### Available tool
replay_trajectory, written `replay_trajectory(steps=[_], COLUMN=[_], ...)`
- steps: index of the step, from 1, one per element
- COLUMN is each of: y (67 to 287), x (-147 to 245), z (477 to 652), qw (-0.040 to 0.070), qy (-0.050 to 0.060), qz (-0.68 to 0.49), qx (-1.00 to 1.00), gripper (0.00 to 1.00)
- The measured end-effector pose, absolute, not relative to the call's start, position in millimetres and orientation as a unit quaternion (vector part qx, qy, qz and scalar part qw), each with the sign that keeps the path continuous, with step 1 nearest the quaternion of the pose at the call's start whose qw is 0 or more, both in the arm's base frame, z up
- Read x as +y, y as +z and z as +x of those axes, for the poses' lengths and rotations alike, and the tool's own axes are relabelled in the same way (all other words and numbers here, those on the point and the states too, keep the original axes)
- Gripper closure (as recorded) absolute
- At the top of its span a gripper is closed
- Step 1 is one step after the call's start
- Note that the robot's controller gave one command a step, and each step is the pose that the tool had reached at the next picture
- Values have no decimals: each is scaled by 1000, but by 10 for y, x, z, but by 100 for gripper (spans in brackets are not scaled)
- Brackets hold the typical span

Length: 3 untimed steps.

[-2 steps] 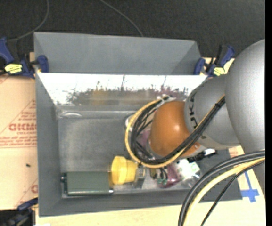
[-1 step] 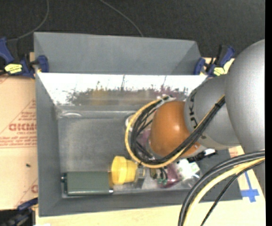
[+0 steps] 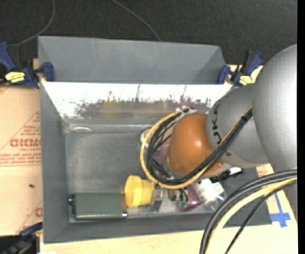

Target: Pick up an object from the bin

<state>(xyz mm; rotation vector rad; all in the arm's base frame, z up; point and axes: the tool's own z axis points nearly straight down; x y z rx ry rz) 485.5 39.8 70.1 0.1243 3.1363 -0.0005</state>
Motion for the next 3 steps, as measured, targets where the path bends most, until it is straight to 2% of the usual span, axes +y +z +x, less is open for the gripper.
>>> replay_trajectory(steps=[3], y=[701], x=[398], z=[4855], qw=[1], qy=[0], qz=[40], qx=[999], gripper=[100])
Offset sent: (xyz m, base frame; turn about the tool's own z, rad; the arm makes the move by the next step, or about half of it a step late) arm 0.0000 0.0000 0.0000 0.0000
